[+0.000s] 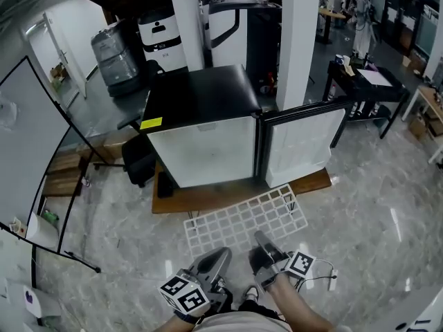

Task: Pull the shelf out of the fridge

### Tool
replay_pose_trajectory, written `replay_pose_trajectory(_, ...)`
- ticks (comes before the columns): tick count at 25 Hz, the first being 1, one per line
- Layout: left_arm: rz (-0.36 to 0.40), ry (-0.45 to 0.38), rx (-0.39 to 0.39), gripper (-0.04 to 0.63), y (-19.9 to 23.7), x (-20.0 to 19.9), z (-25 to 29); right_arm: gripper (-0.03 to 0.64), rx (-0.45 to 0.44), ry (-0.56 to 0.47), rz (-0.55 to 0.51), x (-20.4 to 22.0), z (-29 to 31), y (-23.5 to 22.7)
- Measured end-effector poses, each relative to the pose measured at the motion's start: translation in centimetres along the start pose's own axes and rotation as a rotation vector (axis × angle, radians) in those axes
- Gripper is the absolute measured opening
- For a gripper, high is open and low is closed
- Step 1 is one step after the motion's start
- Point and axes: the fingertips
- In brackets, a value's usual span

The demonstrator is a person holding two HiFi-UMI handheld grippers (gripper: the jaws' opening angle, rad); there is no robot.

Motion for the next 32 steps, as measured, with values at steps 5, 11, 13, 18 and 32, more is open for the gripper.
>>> replay_pose_trajectory(5,0.026,-0.006,-0.005,0.006,-2.2,1.1,-0.6,0.044,-0.007,-0.005,0.025,-0.2,-2.5,0.6)
replay_pose_trajectory(11,0.040,0.014,0.008,0.006,-3.6,1.7,-2.2,0.043,0.001,-0.019,0.031,1.2,-4.3,1.6)
replay_pose_trajectory(13,0.042,0.018,0.025,0.006,-3.5,2.0,-2.7,0.044,0.003,-0.027,0.028,1.8,-4.8,1.8)
replay_pose_trajectory(18,0.042,0.017,0.056,0.006,-3.4,1.6,-4.1,0.043,0.007,-0.043,0.020,3.4,-5.5,2.3)
replay_pose_trajectory(32,0.050,0.002,0.098,0.006,-2.4,-0.1,-6.4,0.043,0.001,-0.055,0.021,6.7,-4.3,3.3)
Point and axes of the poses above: the fingertips, and each gripper's own axes: z forward along the fingers, y to its left, x out of its underside, and after that the axes turned 7 degrees about -x, right-handed
